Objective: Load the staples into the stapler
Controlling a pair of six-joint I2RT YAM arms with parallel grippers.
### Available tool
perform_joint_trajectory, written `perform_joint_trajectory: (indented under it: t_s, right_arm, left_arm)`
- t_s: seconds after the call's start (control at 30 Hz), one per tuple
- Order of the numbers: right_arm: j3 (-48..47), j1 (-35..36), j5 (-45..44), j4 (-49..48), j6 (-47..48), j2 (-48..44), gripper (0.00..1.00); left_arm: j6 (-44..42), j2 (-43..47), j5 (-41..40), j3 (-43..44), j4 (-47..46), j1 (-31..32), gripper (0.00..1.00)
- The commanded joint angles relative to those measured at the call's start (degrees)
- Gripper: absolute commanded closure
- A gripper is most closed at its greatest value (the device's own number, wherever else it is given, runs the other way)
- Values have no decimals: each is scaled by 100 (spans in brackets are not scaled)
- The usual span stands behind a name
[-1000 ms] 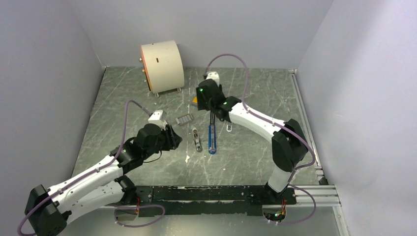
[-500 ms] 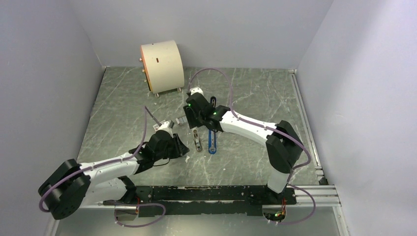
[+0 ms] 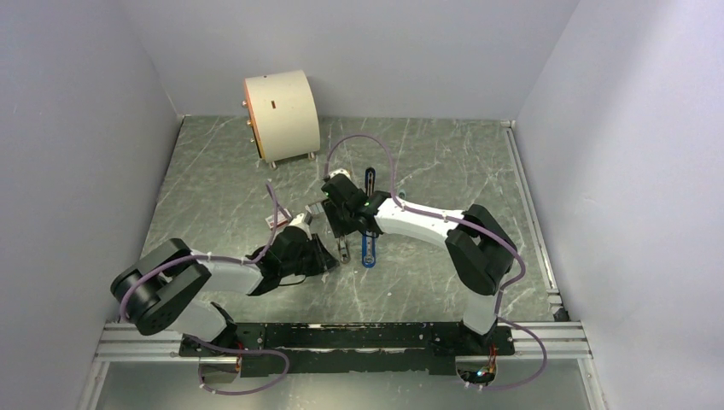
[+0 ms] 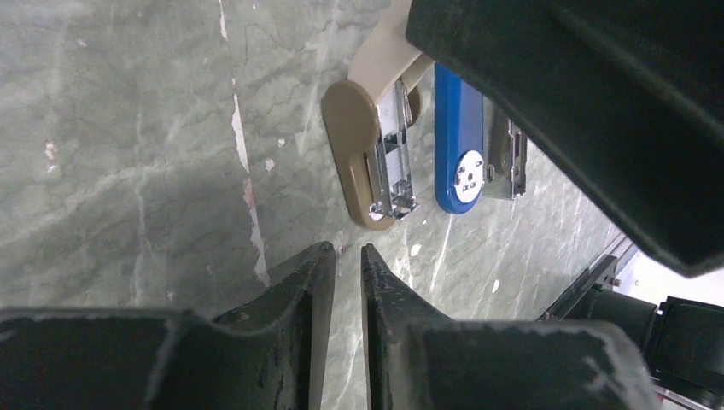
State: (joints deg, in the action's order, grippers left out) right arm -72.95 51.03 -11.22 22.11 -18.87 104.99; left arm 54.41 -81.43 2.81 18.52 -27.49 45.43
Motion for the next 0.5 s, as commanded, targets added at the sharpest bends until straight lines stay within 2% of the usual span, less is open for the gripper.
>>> perform_joint_trajectory:
  t_s: [0.0, 0.33, 0.47]
  right_arm:
    - [87, 10, -19, -227, -15, 13, 51]
    - [105, 12, -129, -318, -20, -17, 53]
    - [64, 13, -195, -293, -22, -8, 53]
  left_arm:
    - [219, -304, 65, 16, -619, -25, 78]
    - [359, -545, 138, -69, -758, -156, 77]
    - [351, -645, 90, -13, -637, -167, 80]
